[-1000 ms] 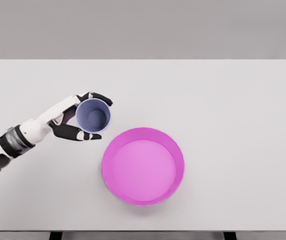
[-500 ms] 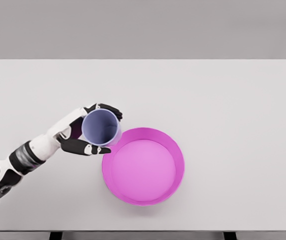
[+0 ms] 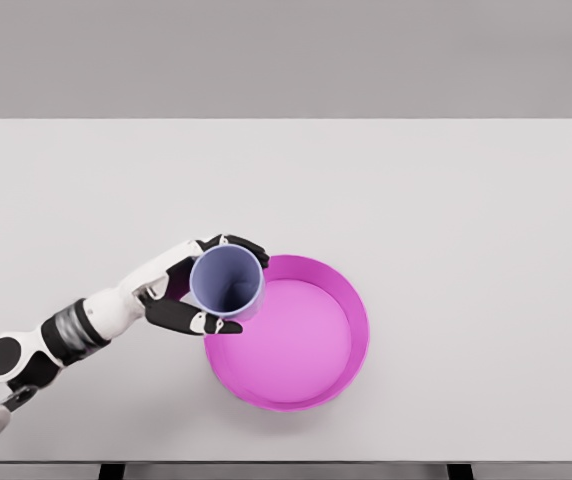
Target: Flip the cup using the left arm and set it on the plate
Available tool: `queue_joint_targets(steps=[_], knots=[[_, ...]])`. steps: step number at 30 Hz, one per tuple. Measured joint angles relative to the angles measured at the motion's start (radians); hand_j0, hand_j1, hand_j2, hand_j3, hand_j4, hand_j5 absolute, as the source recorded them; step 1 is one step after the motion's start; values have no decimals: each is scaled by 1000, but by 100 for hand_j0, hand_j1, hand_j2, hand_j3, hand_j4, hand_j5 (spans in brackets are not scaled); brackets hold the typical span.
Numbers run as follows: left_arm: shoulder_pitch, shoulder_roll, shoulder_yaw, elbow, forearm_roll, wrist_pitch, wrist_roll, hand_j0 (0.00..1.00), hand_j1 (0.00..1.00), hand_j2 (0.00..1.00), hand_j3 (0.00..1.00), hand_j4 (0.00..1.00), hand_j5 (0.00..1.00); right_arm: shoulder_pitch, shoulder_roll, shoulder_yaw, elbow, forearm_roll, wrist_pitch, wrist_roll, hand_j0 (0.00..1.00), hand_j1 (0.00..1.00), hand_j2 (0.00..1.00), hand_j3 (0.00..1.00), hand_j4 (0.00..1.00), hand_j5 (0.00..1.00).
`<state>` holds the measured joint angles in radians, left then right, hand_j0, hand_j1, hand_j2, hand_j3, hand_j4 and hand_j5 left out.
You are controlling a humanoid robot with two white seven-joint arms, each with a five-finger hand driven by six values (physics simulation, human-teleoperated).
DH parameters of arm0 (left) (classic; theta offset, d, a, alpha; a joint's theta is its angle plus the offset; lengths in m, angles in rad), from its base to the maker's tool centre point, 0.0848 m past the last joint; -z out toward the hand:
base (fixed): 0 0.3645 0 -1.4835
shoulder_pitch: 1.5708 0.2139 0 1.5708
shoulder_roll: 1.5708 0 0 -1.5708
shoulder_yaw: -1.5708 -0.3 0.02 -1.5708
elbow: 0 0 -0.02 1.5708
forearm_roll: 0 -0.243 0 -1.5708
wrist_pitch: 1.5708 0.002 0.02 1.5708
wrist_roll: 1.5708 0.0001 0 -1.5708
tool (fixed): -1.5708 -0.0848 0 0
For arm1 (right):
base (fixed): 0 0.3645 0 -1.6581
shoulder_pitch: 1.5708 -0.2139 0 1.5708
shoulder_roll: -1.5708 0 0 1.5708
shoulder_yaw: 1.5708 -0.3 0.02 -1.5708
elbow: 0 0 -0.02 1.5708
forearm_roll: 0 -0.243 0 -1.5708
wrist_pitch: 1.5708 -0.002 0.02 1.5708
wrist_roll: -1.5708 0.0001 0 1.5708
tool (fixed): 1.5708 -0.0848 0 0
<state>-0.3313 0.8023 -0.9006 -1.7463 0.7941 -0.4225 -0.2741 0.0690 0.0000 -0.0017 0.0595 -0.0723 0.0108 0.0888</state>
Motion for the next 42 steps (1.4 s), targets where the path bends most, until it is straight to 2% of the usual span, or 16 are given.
queue_joint_targets(steps=[4, 13, 31, 42], knots=[[46, -57, 27, -2, -1, 25, -5, 74, 74, 74, 74, 74, 74, -2, 0, 0, 0, 0, 0, 0, 100, 100, 100, 100, 100, 100], [84, -125, 62, -7, 60, 14, -18, 74, 74, 74, 74, 74, 74, 0, 0, 0, 0, 0, 0, 0, 100, 100, 100, 100, 100, 100], [86, -202, 60, 72, 63, 51, -22, 75, 75, 75, 75, 75, 75, 0, 0, 0, 0, 0, 0, 0, 100, 100, 100, 100, 100, 100], [94, -219, 58, 101, 60, 60, -22, 76, 76, 76, 76, 76, 76, -2, 0, 0, 0, 0, 0, 0, 100, 100, 100, 100, 100, 100]])
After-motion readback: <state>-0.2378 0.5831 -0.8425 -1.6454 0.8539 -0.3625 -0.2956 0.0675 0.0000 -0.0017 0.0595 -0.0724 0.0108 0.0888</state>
